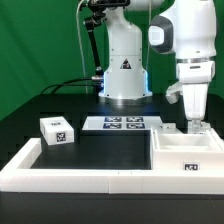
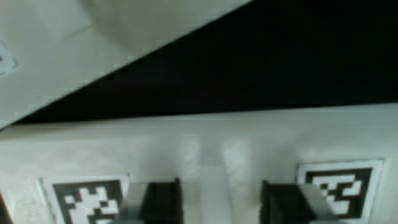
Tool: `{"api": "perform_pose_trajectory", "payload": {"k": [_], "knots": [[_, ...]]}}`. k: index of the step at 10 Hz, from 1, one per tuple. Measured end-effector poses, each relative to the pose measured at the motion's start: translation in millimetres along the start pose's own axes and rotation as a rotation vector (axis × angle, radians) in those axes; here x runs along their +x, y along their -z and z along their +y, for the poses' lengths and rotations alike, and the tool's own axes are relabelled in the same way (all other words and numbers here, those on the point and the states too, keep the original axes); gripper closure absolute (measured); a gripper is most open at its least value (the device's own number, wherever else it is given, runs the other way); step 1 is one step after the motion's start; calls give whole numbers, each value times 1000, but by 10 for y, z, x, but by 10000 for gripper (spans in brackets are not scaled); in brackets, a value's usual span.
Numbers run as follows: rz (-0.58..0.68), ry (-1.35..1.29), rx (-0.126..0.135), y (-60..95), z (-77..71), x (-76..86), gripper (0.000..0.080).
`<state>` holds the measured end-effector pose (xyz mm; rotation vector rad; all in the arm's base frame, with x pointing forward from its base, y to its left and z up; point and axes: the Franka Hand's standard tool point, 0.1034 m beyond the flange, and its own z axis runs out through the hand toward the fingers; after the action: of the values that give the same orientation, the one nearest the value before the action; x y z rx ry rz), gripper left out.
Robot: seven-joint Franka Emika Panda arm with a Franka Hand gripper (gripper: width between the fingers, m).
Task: Assemble cabinet
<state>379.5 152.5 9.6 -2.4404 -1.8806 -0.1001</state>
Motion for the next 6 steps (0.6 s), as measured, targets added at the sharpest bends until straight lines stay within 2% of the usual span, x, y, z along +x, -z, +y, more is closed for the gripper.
{"api": "perform_pose_trajectory", "payload": {"k": [1,6], "knots": [[4,-1,-3,-7,2,5,731],[1,5,-1,-1,2,2,731]]}}
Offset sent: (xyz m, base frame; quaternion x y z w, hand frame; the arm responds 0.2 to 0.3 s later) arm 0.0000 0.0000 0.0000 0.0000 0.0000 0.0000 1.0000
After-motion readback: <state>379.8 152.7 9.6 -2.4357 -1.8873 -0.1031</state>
